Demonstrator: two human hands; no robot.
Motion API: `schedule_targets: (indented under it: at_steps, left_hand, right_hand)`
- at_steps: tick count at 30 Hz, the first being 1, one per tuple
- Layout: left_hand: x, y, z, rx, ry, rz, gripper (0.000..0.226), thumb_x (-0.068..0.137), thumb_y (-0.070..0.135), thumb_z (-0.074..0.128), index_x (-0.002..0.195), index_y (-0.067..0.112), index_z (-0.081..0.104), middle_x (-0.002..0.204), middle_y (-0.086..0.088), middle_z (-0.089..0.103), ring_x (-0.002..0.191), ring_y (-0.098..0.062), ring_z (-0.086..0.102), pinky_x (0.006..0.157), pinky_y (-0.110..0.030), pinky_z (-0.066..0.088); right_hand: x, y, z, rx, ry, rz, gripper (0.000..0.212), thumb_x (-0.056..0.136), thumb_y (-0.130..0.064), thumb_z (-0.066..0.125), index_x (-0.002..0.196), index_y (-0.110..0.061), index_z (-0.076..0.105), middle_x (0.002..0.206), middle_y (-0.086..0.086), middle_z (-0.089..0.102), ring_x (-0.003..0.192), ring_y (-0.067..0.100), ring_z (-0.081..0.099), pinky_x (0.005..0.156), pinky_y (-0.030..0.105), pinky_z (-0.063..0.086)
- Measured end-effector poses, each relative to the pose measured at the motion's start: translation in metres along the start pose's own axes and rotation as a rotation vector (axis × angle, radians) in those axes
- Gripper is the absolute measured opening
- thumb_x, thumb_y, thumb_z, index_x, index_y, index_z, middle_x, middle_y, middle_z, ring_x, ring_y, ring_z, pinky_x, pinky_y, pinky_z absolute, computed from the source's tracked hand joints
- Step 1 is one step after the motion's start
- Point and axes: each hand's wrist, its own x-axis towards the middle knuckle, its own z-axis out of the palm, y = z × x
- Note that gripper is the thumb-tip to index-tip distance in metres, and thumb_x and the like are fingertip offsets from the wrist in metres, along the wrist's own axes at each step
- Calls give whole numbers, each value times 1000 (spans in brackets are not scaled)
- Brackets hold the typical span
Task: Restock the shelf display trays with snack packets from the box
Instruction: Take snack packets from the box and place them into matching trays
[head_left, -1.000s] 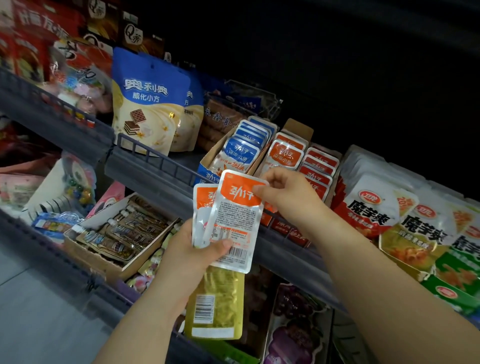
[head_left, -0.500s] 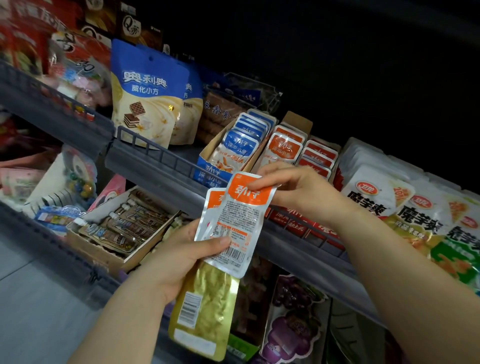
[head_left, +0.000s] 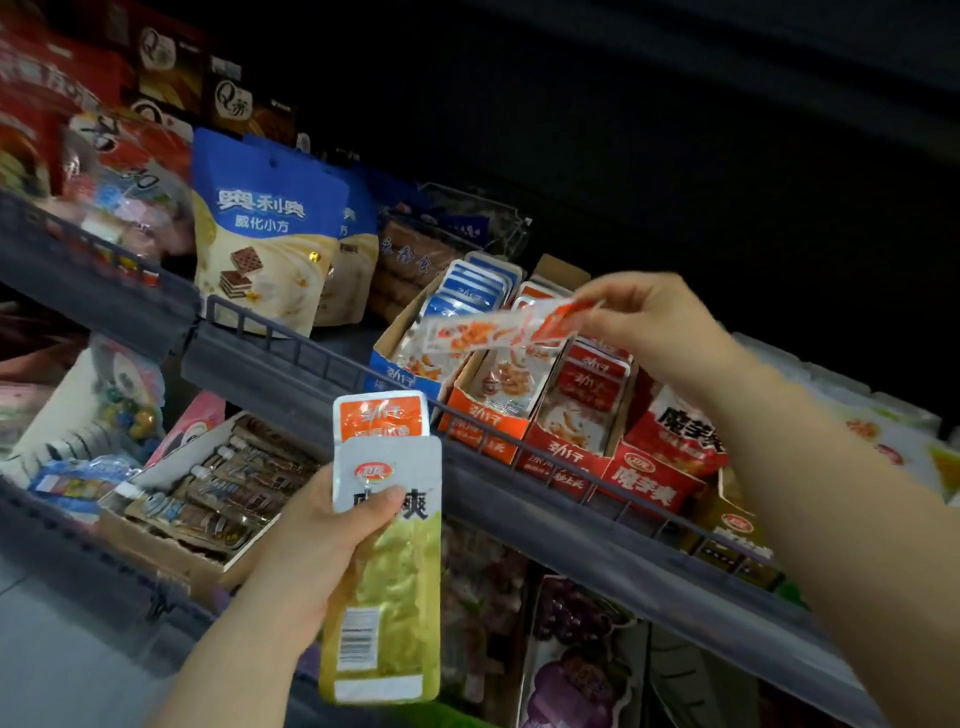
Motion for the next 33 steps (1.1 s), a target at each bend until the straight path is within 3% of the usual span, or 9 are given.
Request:
schedule_targets:
  at_steps: [2,4,9,14,21,26,33]
  left_hand:
    - [-1,-2,2,66,12,33,15,80,5,62,88,17,62,73,-4,73,62,-17,68,61,-33,48]
    - [-2,-1,2,115,44,59,15,80,6,64,87,20,63,76,-2,73,70,-20,67,66,-34,49]
    - [2,-1,-1,200,54,67,15,83,12,63,95,21,61,87,-1,71,83,-20,65,77,-37,49]
    - [7,-3,-1,271,69,95,19,84,14,61,101,22,59,94,3,68,89,-15,63,69,-28,46]
    - [6,-3,1,304,60,119,15,85,14,60,88,28,56,85,11,66,79,-5,60,57,-20,37]
    - [7,-4,4,290,45,105,16,85,13,60,90,28,58,88,9,67,83,-9,62,61,-23,41]
    - [7,-2,5,250,43,109,18,84,11,61,89,28,57,88,10,66,83,-6,61,60,-20,40]
  right_hand:
    - [9,-5,0,-18,35,5,11,88,-13,57,90,-23,59,81,-10,59,76,5,58,63,9,48]
    - [21,-9,2,-140,17,-1,12,90,-12,53,99,-18,58,83,-9,57,73,2,55,57,7,46]
    - [55,-13,1,-497,-28,10,27,94,-11,44,116,-16,58,99,-4,51,91,10,48,77,22,37]
    - [69,-12,-1,-714,-128,20,29,94,-11,43,117,-18,60,116,3,58,106,19,53,82,25,36]
    - [75,-1,13,-789,-146,-6,33,94,-13,41,120,-23,58,125,4,58,112,22,54,98,35,43]
    - [69,9,33,-912,-107,-44,32,95,-21,40,124,-27,54,124,5,55,111,24,53,82,28,38]
    - [64,26,58,-885,-127,-11,31,94,-20,42,124,-24,50,128,6,53,114,25,51,79,27,37]
